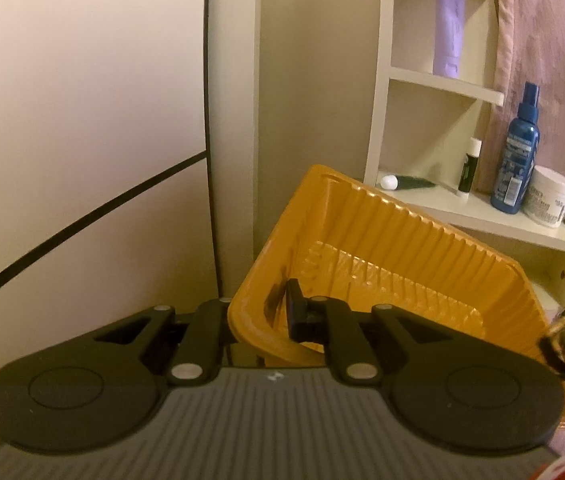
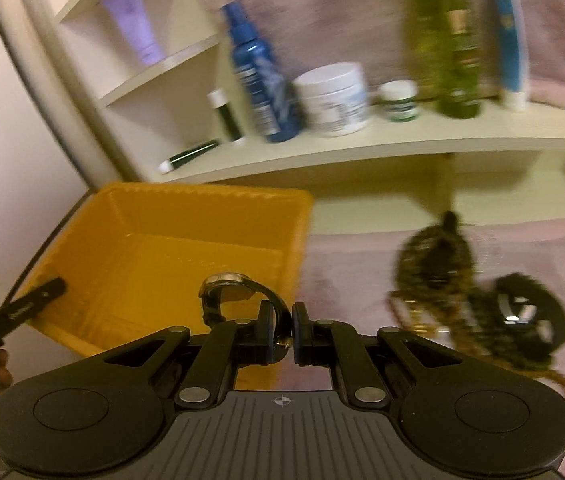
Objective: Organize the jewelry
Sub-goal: 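Carry the watch into the orange tray and open the right tool, then grasp the black smartwatch from the pile with the right tool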
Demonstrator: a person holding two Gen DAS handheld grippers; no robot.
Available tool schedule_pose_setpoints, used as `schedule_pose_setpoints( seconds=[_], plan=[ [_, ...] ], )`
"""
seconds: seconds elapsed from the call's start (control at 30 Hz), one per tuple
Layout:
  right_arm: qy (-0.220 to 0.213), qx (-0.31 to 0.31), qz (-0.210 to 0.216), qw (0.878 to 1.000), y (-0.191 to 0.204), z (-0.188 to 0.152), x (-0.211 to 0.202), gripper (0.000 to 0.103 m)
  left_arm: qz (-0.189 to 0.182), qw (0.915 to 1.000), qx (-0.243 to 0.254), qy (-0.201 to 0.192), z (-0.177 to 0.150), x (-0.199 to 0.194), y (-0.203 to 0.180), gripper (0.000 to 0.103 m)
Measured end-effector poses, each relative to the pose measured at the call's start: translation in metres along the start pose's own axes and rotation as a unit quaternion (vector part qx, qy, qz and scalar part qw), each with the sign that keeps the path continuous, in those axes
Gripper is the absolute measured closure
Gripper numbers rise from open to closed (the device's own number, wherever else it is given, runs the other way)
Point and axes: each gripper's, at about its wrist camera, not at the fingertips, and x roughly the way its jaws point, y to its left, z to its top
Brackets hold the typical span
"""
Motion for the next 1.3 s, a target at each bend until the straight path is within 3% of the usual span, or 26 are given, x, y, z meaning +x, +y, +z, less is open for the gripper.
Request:
schedule_pose_setpoints(
  seconds=[0.4,0.6,0.67,0.87,0.93,1.0,1.17,1.3],
  plan=[
    [0.048,-0.011,0.003,0.999,0.013,-0.003,0.051,0.092,-0.009,0.9999,0.007,-0.005,0.001,-0.003,0.001,0.094],
    [0.014,0.003,0.029,0.999,0.011,0.011,0.041,0.075,-0.007,0.9999,0.009,-0.006,0.0,-0.005,0.001,0.094],
    [-0.005,0.008,0.043,0.999,0.01,0.012,0.029,0.056,-0.007,0.9999,0.011,-0.007,0.0,-0.006,0.001,0.094],
    [-0.074,0.018,0.066,0.995,-0.013,-0.003,-0.022,0.048,-0.004,0.9999,0.012,-0.005,0.0,-0.005,0.0,0.094],
    [-0.086,0.017,0.047,0.995,-0.027,-0.012,-0.035,0.047,-0.004,0.9999,0.013,-0.005,0.0,-0.005,-0.001,0.094],
    [-0.067,0.015,0.014,0.998,-0.045,-0.02,-0.046,0.046,-0.003,0.9999,0.013,-0.005,0.0,-0.006,0.0,0.094],
    [-0.055,0.004,-0.119,0.991,-0.092,-0.036,-0.067,0.046,-0.002,0.9999,0.015,-0.004,0.001,-0.005,-0.001,0.093],
    [-0.038,0.012,-0.155,0.987,-0.121,-0.035,-0.069,0.046,-0.001,0.9999,0.015,-0.003,0.001,-0.005,-0.001,0.093]
  ],
)
